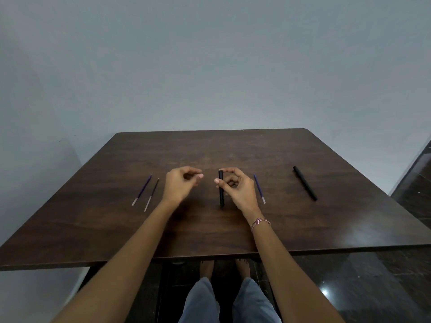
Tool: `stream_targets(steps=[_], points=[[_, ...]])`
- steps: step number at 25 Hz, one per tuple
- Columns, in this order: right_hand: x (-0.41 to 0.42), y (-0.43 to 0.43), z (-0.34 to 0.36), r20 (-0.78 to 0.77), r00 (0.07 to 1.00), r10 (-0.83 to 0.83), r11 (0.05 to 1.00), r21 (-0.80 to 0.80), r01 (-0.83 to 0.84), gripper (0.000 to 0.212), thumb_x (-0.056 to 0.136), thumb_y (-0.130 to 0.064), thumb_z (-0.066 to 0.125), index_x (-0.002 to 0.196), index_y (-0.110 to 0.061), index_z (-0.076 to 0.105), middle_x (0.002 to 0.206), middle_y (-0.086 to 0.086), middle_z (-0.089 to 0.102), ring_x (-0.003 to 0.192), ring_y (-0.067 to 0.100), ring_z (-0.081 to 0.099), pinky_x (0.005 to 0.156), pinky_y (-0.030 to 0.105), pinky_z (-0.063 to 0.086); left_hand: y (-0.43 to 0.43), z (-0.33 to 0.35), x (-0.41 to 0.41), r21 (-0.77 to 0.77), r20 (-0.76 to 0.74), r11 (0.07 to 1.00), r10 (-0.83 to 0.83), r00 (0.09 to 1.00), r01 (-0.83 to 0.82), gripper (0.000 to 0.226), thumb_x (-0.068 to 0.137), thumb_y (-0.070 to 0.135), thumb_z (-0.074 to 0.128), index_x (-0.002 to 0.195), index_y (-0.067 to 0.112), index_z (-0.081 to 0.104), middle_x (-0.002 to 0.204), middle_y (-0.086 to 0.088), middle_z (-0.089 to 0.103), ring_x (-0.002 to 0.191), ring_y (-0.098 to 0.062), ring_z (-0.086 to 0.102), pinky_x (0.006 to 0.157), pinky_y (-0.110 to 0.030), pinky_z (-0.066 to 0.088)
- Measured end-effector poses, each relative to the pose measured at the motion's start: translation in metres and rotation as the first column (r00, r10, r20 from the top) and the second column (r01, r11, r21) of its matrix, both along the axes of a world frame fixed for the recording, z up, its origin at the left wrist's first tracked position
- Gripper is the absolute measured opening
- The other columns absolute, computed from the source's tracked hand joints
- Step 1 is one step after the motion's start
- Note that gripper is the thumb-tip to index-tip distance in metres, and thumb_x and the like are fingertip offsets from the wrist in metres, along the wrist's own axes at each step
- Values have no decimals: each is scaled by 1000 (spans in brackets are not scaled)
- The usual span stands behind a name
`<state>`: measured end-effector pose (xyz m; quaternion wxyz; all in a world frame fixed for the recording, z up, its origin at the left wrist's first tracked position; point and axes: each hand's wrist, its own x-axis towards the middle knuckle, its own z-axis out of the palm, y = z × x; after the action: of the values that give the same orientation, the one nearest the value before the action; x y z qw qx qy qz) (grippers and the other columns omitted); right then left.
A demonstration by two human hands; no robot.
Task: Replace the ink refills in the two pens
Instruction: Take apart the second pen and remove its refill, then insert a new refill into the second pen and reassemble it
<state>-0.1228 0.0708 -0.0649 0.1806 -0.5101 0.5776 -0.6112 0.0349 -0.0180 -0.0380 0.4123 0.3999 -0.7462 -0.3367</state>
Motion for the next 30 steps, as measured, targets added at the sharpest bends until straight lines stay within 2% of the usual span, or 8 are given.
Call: stream_targets(steps=[3, 6, 9, 15, 18, 22, 25, 30], points=[[-1, 0, 0, 12, 999, -49, 998, -36, 49, 30, 79, -28, 77, 106, -25, 64, 73, 2, 70, 71, 13, 67, 66, 31, 57, 16, -17, -18, 125, -141, 982, -121, 983, 138, 18, 82, 4, 70, 100, 5, 72, 90, -12, 73, 73, -9, 69, 72, -22, 58], [-1, 0, 2, 22, 998, -55, 997, -60, 56, 27, 81, -25, 76, 103, -35, 63, 80, 3, 69, 77, 15, 68, 65, 30, 59, 18, -24, -21, 179, -217, 952, -209, 954, 249, 19, 82, 6, 71, 100, 11, 73, 92, -3, 75, 88, -14, 71, 74, -22, 57], [-1, -1, 1, 32, 998, -46, 997, -62, 48, 30, 80, -23, 77, 99, -39, 62, 80, -1, 68, 77, 12, 69, 68, 25, 58, 18, -24, -18, 194, -201, 939, -247, 948, 285, 24, 74, 11, 79, 93, 26, 73, 85, 8, 75, 85, -8, 71, 71, -15, 53], [4, 0, 2, 42, 999, -33, 999, -18, 34, 22, 87, -25, 68, 109, -29, 62, 86, -2, 69, 77, 13, 69, 71, 29, 57, 19, -25, -15, 195, -170, 946, -226, 959, 258, 30, 69, 10, 82, 91, 27, 72, 81, 9, 75, 77, -5, 70, 67, -16, 54], [1, 3, 6, -81, 979, -186, 983, -11, 186, 26, 94, -27, 58, 118, -19, 61, 93, -2, 67, 84, 11, 65, 76, 28, 56, 18, -24, -16, 163, -145, 966, -177, 973, 200, 26, 69, 10, 83, 92, 19, 73, 78, 10, 72, 62, 2, 63, 61, -13, 52], [-28, 3, 26, -371, 849, -377, 890, 108, 442, 17, 93, -12, 59, 107, -10, 67, 107, 7, 65, 94, 15, 62, 91, 32, 51, 17, -24, -16, 170, -145, 972, -139, 980, 163, 24, 70, 12, 82, 88, 24, 72, 82, 4, 71, 63, 0, 61, 66, -17, 53], [-52, 4, 40, -654, 710, -261, 744, 332, 580, 23, 91, -15, 62, 109, -1, 65, 116, 16, 62, 109, 32, 59, 92, 36, 46, 17, -24, -16, 173, -160, 973, -126, 979, 154, 24, 71, 13, 82, 87, 26, 71, 84, 2, 71, 67, -4, 61, 71, -23, 55], [-51, 9, 46, -789, 607, -92, 614, 435, 659, 16, 89, -1, 57, 103, 4, 64, 112, 24, 64, 106, 39, 62, 82, 37, 50, 16, -25, -15, 167, -161, 974, -126, 979, 153, 24, 70, 14, 83, 87, 27, 72, 83, 5, 71, 69, -1, 62, 72, -23, 54]])
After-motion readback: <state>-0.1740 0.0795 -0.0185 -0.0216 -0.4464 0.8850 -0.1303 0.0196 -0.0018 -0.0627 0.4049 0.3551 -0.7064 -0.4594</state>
